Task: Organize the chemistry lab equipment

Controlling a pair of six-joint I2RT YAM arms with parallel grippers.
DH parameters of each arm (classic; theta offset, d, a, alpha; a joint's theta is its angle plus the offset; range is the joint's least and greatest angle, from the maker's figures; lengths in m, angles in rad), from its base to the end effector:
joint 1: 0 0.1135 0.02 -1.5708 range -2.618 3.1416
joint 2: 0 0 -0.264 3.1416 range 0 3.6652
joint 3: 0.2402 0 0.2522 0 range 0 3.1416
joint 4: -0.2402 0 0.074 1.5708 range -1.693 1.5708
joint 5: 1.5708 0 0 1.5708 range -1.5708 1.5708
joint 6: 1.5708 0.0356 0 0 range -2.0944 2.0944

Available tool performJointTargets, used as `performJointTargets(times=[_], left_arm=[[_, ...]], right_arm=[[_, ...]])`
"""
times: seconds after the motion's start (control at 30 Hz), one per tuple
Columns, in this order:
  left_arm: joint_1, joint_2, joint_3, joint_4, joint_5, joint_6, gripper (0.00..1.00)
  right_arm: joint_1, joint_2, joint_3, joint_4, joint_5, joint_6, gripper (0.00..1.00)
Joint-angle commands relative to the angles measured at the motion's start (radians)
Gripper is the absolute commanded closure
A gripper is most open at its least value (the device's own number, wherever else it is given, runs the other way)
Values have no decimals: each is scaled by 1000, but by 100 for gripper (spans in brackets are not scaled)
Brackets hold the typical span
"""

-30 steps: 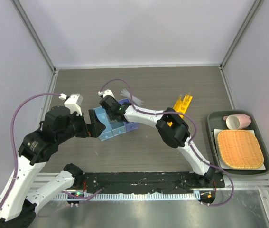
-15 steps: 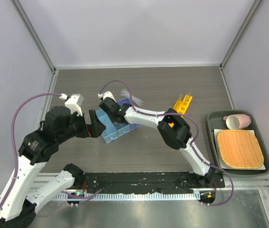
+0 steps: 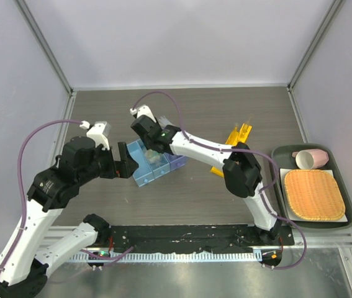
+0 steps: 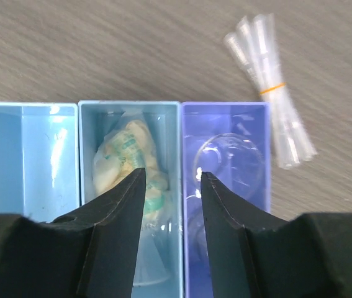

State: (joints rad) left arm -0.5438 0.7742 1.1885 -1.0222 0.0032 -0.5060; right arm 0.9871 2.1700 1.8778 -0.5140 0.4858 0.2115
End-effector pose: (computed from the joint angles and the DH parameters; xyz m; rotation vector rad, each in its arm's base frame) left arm 0.1037 -0.0629 0.3890 0.0443 2.2417 -0.5901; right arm 0.2860 0.4029 0.2423 -0.6439 2.1699 0.0500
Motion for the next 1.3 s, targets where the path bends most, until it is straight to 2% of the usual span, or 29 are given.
performJointTargets(times=[0.0, 0.2, 0.4, 0.57, 0.8, 1.27], left_arm=[[1, 20, 26, 27, -25, 24, 0], [1, 34, 26, 33, -29, 15, 0], [1, 54, 25, 33, -23, 14, 0], [-1, 62, 25, 59, -6, -6, 0], [1, 91, 72, 70, 60, -25, 0], [1, 128, 82, 82, 72, -11, 0]], right_arm=[[-14, -173, 89, -53, 135, 2, 53], [-97, -234, 99, -73, 137, 25, 49], [-297, -223, 24, -8, -94, 88, 48], [-386, -161, 33, 34, -170, 65, 47], [-449, 34, 164, -70, -352, 19, 46], [-447, 148, 127, -63, -464, 2, 46]])
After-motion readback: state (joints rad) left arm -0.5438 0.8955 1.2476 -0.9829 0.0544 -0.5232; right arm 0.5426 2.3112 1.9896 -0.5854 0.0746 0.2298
